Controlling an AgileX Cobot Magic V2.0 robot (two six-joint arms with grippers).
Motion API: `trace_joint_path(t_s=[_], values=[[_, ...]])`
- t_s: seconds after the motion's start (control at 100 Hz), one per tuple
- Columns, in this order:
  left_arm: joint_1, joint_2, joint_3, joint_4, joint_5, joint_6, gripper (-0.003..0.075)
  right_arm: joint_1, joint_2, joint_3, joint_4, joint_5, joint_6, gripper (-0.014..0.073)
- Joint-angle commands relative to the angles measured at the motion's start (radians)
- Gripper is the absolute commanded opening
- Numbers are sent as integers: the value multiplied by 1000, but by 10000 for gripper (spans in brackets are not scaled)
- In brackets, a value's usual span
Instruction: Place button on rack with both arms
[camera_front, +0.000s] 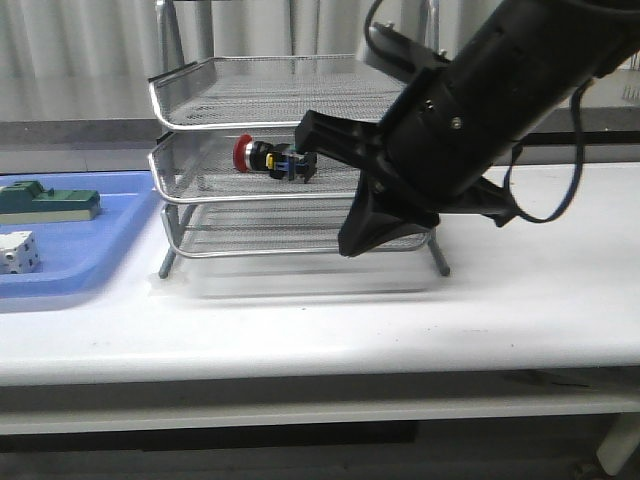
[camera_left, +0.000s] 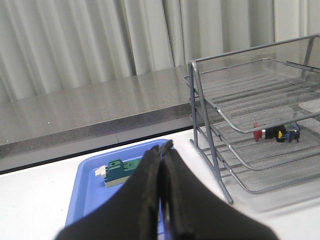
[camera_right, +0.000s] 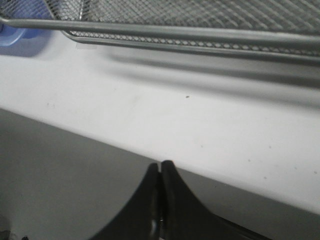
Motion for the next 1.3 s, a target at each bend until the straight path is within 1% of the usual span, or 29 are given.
trace_joint_path(t_s=[0.0,0.18,0.37,0.53,0.63,0.81,1.03,1.17,1.29], values=[[3,12,-28,-12,-83,-12,-21,1,-123,36,-14,-53,-15,-60],[3,12,-28,-12,-83,-12,-21,-4,-261,132,-59,-84,-15,-60],[3,12,-28,-12,-83,-12,-21,-4,-398,196,-110,-113,-15,-60],[3,12,-28,-12,-83,-12,-21,-21,-492,230,-172,-104,-14,-60],[3,12,-28,-12,-83,-12,-21,-66,-546,251,-195,-89,-14,-60],[3,12,-28,-12,-83,-12,-21,-189,-666,291,-256,-53,-14,-60],[3,12,-28,-12,-83,-12,-21,-333,-824,297,-348,49,-14,-60],[3,12,-28,-12,-83,-12,-21,-398,-915,297,-375,109,-14,-60],[3,12,-28,-12,-83,-12,-21,-431,-978,297,-386,148,-14,-60]])
